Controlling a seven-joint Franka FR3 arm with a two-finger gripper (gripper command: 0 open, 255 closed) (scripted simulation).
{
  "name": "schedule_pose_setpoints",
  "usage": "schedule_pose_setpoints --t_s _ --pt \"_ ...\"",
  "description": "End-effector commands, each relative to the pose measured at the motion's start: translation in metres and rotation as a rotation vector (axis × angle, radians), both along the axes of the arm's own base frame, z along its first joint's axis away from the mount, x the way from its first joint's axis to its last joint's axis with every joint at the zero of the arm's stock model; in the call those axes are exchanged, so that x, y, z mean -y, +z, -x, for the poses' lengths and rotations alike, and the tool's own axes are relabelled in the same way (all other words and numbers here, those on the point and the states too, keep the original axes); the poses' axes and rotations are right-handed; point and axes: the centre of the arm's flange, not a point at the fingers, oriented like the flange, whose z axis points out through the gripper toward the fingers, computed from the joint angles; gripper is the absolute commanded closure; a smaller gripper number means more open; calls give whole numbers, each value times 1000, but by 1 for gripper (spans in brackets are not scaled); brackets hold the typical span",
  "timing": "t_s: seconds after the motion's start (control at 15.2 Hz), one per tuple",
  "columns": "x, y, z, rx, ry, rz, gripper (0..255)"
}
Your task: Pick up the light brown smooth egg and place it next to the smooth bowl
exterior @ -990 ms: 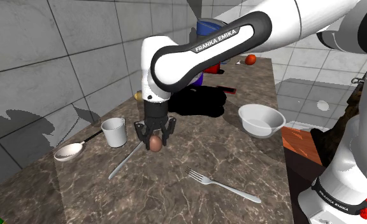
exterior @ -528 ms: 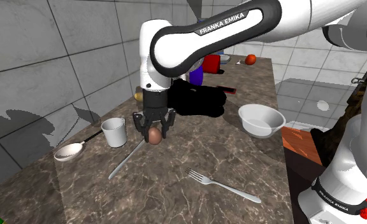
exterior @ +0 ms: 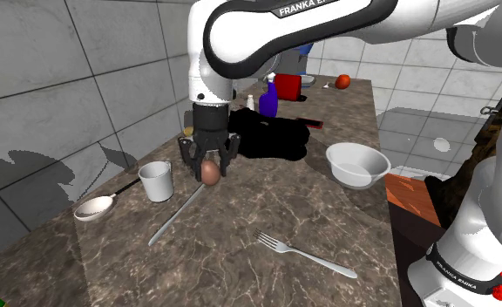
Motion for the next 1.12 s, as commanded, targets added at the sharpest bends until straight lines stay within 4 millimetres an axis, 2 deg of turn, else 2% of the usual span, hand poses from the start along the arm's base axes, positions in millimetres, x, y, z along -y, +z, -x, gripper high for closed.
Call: schedule_pose_setpoints --t_s 0.0,1.06 --pt "12 5 3 0 0 0 255" --pt "220 5 42 0 0 0 255"
